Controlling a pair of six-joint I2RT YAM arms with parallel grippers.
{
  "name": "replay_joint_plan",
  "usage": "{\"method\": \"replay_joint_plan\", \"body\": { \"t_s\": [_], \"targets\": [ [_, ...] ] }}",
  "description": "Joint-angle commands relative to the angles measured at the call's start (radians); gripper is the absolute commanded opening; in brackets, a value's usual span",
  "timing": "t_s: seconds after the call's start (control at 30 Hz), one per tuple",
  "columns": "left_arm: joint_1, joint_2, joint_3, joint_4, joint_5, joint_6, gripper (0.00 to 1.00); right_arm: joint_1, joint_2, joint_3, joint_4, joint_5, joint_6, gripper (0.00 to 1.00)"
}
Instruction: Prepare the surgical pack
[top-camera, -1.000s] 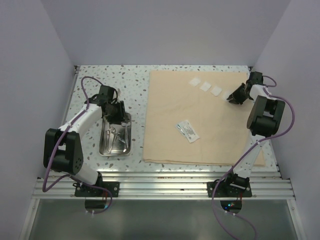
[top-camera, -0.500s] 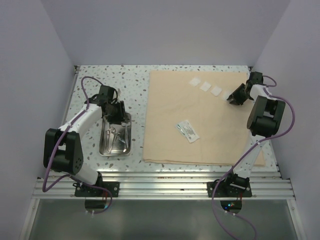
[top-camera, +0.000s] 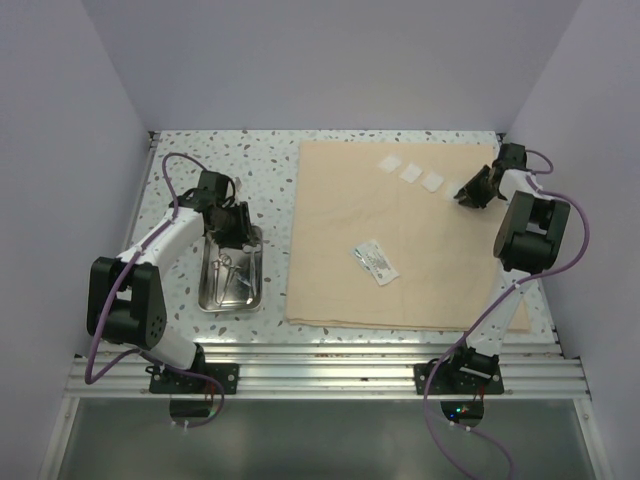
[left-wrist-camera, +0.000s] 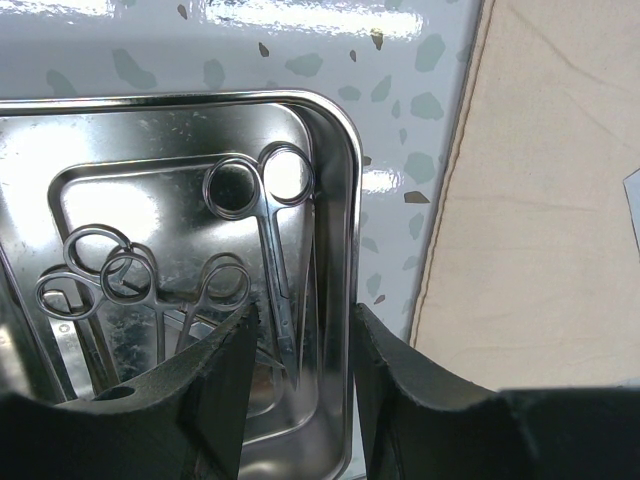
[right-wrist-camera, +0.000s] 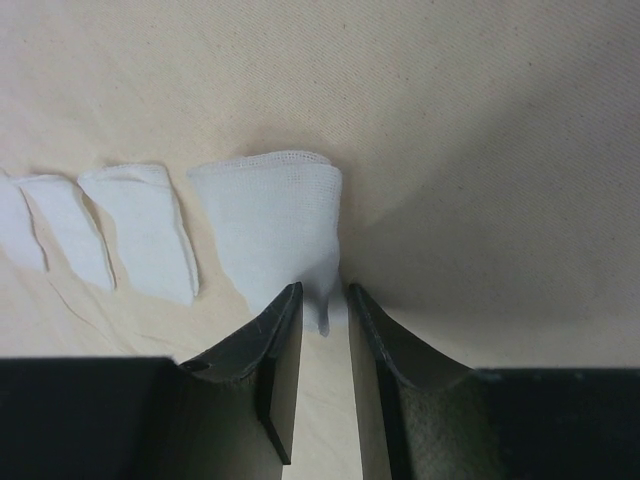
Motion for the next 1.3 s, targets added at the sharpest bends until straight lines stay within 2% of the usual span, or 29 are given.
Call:
{"method": "replay_joint_plan", "body": {
  "t_s": [0.0, 0.23, 0.33, 0.73, 0.97, 1.13, 1.27],
  "targets": [
    [0.008, -0.013, 0.006, 0.023, 0.016, 0.031, 0.46, 0.014, 0.029, 0.028, 0.021, -0.006, -0.007, 0.29],
    [0.008, -0.012, 0.009, 0.023, 0.018, 0.033, 0.46, 0.020, 0.046, 0.050, 0.015, -0.005, -0.020, 0.27],
    [0.008, -0.010, 0.011, 0.022, 0.019, 0.033, 0.46, 0.020, 0.052, 0.062, 0.004, 0.001, -0.024, 0.23],
    [0.008, -0.019, 0.015, 0.022, 0.019, 0.036, 0.46, 0.024, 0.040, 0.067, -0.028, 0.018, -0.024, 0.00],
    [0.008, -0.033, 0.028, 0.023, 0.031, 0.034, 0.47, 0.040, -0.060, 0.012, -0.010, 0.018, 0.021, 0.00],
    [0.008, -0.055, 0.015, 0.037, 0.090, 0.020, 0.55, 0.050, -0.169, -0.065, 0.020, 0.014, 0.038, 0.00],
    [0.008, -0.088, 0.005, 0.072, 0.156, 0.002, 0.57, 0.069, -0.275, -0.145, 0.009, -0.002, 0.047, 0.00]
  ]
}}
